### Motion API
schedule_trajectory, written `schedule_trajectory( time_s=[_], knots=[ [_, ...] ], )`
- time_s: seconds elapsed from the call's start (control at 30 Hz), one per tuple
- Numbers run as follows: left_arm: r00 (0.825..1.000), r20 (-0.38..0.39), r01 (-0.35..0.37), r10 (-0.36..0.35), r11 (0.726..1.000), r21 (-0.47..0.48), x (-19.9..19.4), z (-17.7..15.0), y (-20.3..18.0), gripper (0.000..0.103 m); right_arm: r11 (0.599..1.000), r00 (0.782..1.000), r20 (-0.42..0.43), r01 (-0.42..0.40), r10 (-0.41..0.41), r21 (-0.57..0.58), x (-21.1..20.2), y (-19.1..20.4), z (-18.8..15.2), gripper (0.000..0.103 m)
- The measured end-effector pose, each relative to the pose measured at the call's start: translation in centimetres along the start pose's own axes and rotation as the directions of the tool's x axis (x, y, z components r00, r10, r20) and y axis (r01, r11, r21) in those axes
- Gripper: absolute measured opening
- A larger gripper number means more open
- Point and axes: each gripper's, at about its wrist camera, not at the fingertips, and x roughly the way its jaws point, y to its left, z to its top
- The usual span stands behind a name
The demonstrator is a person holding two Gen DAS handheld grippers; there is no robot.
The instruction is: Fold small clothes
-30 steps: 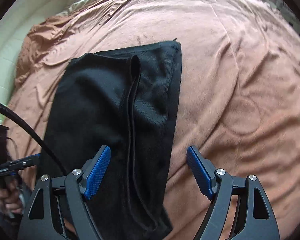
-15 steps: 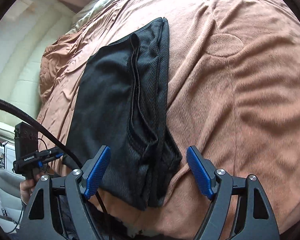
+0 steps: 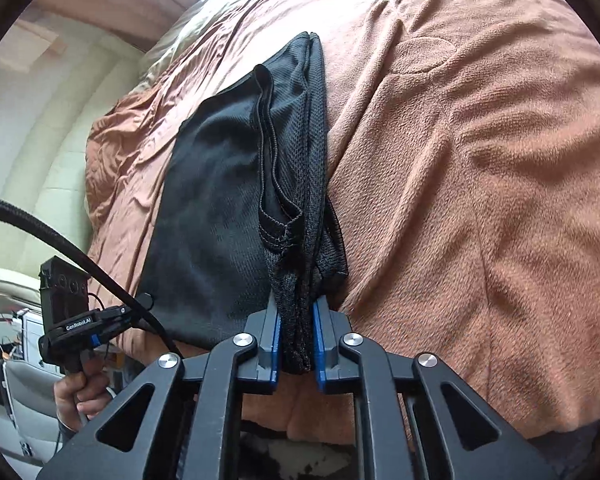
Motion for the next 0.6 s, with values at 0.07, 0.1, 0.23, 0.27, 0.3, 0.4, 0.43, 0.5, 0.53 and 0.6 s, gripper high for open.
schedule_trajectory(
  time_s=[0.07, 0.1, 0.23, 0.27, 0.3, 0.4, 0.43, 0.5, 0.53, 0.6],
  knots=[
    [1.000, 0.008, -0.005, 0.005, 1.000, 0.005, -0.8, -0.1, 0.0, 0.006, 0.999, 0.999, -0.009, -0.046, 0.046, 0.020, 0.2, 0.1, -0.6, 0.007],
    [1.000, 0.008, -0.011, 0.011, 1.000, 0.011, -1.1, -0.1, 0.0, 0.006, 0.997, 0.997, -0.013, -0.070, 0.071, 0.028, 0.0, 0.0, -0.9, 0.007],
    [1.000, 0.011, -0.013, 0.012, 1.000, 0.029, -2.8, -0.3, 0.0, 0.005, 0.997, 0.997, -0.014, -0.074, 0.073, -0.017, -0.3, 0.9, -2.4, 0.007],
    [1.000, 0.010, -0.013, 0.012, 0.999, 0.032, -3.2, -0.5, 0.1, 0.005, 0.997, 0.997, -0.017, -0.078, 0.077, -0.022, -0.4, 1.0, -2.7, 0.007],
    [1.000, 0.005, -0.013, 0.013, 0.999, 0.035, -3.6, -0.8, 0.3, 0.005, 0.997, 0.997, -0.021, -0.078, 0.077, -0.029, -0.4, 1.1, -3.1, 0.007],
    [1.000, -0.015, -0.009, 0.009, 0.999, 0.040, -4.3, -1.7, 0.6, 0.005, 0.995, 0.996, -0.033, -0.084, 0.083, -0.048, -0.7, 1.1, -4.3, 0.007],
    [1.000, -0.019, -0.007, 0.008, 0.999, 0.042, -4.6, -2.0, 0.7, 0.005, 0.995, 0.995, -0.039, -0.090, 0.088, -0.051, -0.7, 1.0, -4.5, 0.007],
    [1.000, -0.026, 0.002, -0.001, 0.999, 0.036, -4.7, -2.5, 0.9, 0.006, 0.995, 0.994, -0.056, -0.092, 0.089, -0.047, -0.6, 0.8, -4.8, 0.007],
    [1.000, -0.029, 0.005, -0.004, 0.999, 0.034, -4.7, -2.7, 1.1, 0.006, 0.995, 0.994, -0.061, -0.088, 0.085, -0.043, -0.6, 0.8, -4.8, 0.008],
    [0.999, -0.034, 0.002, 0.000, 0.999, 0.036, -4.6, -2.8, 1.2, 0.006, 0.996, 0.995, -0.068, -0.077, 0.074, -0.052, -0.5, 0.6, -4.7, 0.008]
  ],
)
